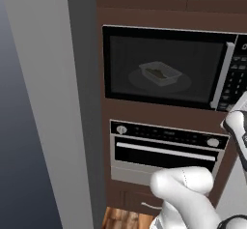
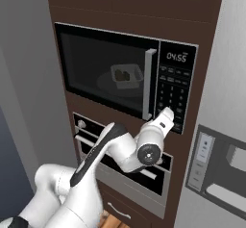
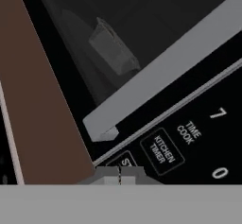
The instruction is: Place the tupperware containing the chicken drumstick and corn meal in the microwave. Close the microwave door and press the start button to reheat the meal.
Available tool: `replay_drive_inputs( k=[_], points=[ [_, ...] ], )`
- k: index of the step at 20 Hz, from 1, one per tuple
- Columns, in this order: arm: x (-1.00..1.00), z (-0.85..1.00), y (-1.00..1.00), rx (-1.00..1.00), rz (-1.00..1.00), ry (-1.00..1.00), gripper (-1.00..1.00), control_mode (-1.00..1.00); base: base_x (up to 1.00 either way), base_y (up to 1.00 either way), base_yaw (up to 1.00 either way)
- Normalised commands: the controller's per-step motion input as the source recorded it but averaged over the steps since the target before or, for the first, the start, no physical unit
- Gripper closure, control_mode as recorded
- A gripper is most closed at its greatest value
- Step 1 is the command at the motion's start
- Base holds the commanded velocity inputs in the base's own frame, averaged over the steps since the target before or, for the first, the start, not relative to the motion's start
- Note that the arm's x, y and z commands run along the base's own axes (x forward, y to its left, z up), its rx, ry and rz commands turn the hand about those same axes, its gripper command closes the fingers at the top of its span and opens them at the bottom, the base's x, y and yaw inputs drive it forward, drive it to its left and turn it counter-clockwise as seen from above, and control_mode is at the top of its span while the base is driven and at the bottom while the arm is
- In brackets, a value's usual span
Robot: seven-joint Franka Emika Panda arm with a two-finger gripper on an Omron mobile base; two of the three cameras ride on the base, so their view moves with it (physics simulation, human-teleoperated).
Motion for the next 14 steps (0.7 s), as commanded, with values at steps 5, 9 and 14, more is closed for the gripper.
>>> replay_drive_inputs(
  k=[5,9,14],
  points=[
    [0.37,-0.28,-0.19,0.00,0.00,0.00,1.00,-1.00,0.00,0.00,0.00],
    [0.46,-0.24,-0.24,0.00,0.00,0.00,1.00,-1.00,0.00,0.00,0.00],
    [0.45,-0.19,-0.23,0.00,0.00,0.00,1.00,-1.00,0.00,0.00,0.00]
  ],
)
